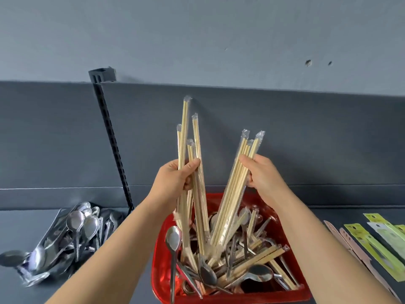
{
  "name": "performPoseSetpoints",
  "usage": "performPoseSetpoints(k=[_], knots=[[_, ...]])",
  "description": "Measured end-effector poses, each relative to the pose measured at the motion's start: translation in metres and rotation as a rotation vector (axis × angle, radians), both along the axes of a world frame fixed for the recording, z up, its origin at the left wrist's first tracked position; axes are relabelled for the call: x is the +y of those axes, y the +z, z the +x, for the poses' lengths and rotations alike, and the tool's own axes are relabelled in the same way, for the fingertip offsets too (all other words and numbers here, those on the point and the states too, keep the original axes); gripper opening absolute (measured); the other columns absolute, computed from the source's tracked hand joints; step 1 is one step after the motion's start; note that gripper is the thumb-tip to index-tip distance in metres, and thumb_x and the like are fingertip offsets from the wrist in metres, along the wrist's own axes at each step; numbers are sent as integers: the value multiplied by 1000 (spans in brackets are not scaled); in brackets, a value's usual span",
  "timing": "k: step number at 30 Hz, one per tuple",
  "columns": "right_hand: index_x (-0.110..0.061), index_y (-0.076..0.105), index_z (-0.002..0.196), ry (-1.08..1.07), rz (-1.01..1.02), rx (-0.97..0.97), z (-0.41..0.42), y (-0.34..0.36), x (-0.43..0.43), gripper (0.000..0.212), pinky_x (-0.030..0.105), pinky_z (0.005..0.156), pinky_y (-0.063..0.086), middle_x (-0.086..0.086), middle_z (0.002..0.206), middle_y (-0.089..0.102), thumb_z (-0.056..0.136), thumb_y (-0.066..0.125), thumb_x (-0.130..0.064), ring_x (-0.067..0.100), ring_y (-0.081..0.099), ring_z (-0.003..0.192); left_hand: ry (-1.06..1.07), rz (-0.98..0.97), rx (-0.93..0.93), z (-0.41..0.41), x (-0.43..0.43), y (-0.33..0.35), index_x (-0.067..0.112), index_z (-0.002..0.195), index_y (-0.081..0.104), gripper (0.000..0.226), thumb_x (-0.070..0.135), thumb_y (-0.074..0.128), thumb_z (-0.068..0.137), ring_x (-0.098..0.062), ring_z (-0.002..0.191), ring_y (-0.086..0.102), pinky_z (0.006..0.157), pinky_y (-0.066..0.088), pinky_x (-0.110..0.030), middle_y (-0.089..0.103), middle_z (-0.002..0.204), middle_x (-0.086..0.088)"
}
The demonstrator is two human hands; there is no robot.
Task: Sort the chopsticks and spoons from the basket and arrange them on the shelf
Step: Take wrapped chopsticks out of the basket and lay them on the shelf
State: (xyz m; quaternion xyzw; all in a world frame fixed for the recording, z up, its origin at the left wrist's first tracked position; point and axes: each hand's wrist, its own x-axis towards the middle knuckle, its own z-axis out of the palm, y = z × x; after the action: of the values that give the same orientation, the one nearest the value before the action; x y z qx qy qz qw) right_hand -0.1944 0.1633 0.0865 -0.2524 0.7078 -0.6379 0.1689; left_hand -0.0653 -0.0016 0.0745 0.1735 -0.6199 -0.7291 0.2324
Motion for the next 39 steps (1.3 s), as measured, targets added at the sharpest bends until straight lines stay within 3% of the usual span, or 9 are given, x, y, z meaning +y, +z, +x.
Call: performPoseSetpoints(k=[5,8,11,15,18,21,25,28,39], knots=[[-10,60,85,150,-12,40,42,16,-66,25,30,65,46,-12,53,54,101,48,-27,0,51,47,164,148,77,67,-49,6,17,67,56,26,28,71,85,-7,44,35,41,36,-16,39,53,6],[-6,57,84,209,0,65,83,14,-117,29,33,66,42,1,63,49,99,51,-30,13,49,58,295,164,93,125,-87,1,18,67,58,25,28,70,86,-9,46,34,43,36,-18,38,55,5],[-9,57,81,286,48,99,133,6,-172,29,20,59,41,-13,52,43,99,51,-31,3,44,48,422,169,66,193,-126,-9,16,70,55,25,29,69,87,-10,47,33,43,35,-18,37,57,3],[-5,53,85,431,95,77,216,-16,-253,31,33,66,36,0,65,32,98,51,-33,14,34,60,616,146,-25,295,-175,-31,13,71,56,26,29,69,87,-12,47,33,43,35,-20,38,56,1],[6,53,90,501,141,62,284,-35,-312,39,38,78,49,3,73,43,99,49,-32,17,44,70,747,171,-48,373,-214,-44,11,71,57,25,25,69,87,-12,45,33,41,34,-19,38,55,1],[-11,53,76,527,144,22,345,-51,-365,28,30,59,42,-2,64,49,99,49,-26,9,47,58,851,146,-105,449,-254,-51,12,71,58,24,25,70,87,-11,45,33,41,33,-20,39,54,2],[-16,47,82,454,165,-10,403,-70,-423,19,36,67,30,8,75,40,95,50,-29,21,36,70,922,134,-185,531,-305,-60,8,78,63,22,27,71,86,-13,46,35,46,34,-24,41,56,0],[-15,41,78,367,198,-63,432,-80,-457,22,37,65,32,7,72,36,93,51,-27,22,34,70,974,130,-239,567,-343,-64,4,84,65,26,29,71,86,-13,46,39,49,38,-26,45,56,0],[-5,58,87,338,292,-263,488,-135,-583,26,32,54,36,5,63,48,98,52,-28,15,39,57,962,225,-270,572,-487,-94,5,77,65,22,23,68,88,-12,45,38,50,38,-25,46,53,2]])
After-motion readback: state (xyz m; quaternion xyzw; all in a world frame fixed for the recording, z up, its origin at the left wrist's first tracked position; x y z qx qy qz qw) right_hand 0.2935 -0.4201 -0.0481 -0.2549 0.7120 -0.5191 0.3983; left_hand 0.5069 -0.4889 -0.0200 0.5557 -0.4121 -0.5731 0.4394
